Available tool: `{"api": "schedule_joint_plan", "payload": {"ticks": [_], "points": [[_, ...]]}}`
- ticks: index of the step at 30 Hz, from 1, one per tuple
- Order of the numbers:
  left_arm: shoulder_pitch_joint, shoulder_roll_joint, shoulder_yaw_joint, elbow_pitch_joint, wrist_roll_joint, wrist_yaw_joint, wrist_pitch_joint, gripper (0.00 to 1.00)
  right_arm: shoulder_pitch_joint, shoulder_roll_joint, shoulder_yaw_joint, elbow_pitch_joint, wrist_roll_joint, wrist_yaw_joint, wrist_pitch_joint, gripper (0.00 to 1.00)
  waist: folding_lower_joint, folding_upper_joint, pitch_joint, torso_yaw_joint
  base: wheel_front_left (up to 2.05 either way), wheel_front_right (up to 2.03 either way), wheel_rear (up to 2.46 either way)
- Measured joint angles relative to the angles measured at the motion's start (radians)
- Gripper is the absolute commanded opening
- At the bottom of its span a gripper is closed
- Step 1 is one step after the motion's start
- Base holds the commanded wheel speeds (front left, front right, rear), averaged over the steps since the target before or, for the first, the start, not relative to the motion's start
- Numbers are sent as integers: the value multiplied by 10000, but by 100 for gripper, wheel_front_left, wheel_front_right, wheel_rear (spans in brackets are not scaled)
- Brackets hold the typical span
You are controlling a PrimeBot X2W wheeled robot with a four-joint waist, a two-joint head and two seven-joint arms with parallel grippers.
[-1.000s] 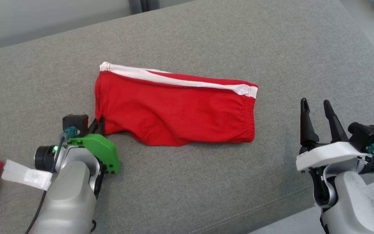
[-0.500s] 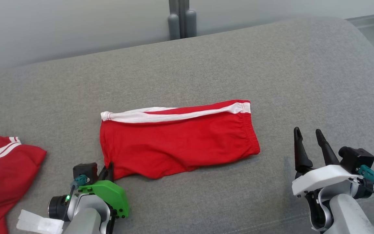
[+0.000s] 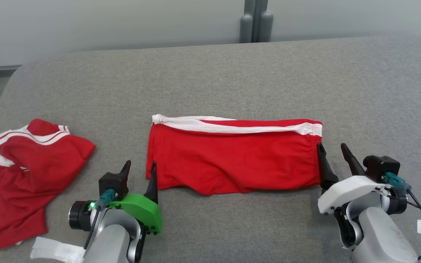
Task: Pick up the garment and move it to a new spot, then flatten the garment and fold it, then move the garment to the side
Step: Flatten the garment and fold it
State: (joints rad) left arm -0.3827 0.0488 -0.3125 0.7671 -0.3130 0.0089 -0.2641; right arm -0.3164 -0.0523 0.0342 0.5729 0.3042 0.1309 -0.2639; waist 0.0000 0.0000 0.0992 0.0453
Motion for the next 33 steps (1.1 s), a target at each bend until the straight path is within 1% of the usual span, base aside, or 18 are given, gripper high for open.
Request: {"api": "schedule_joint_plan", "payload": {"ticks": [9,14,19,20,21,22,23,30,33], "points": [[503,6,-424,-1287,153,-15,0,100,-394,-188,-884,1870,-268,-2,0,100,0,0,169,1259,0,0,0],[600,8,-476,-1586,157,2,0,100,-564,-199,-506,2778,38,-2,-6,100,0,0,337,1895,0,0,0],[610,6,-512,-1831,253,8,0,100,-837,-328,-451,3231,336,0,-50,100,0,0,538,2069,0,0,0],[610,6,-523,-1858,255,8,0,100,-874,-347,-447,3329,387,8,-94,83,0,0,558,2087,0,0,0],[610,6,-533,-1898,265,8,0,100,-910,-357,-443,3411,439,8,-104,50,0,0,569,2099,0,0,0],[609,6,-548,-1941,280,8,0,100,-957,-378,-435,3496,491,8,-107,33,0,0,573,2105,0,0,0],[609,6,-554,-1967,291,6,0,100,-990,-418,-420,3557,529,8,-107,0,0,0,573,2106,0,0,0],[636,6,-508,-2167,510,-2,0,100,-992,-479,-667,3359,732,21,-17,0,0,0,493,1983,0,0,0],[709,4,-499,-2192,514,-13,0,100,-962,-752,-836,3296,802,13,-13,0,0,0,414,1829,0,0,0]]}}
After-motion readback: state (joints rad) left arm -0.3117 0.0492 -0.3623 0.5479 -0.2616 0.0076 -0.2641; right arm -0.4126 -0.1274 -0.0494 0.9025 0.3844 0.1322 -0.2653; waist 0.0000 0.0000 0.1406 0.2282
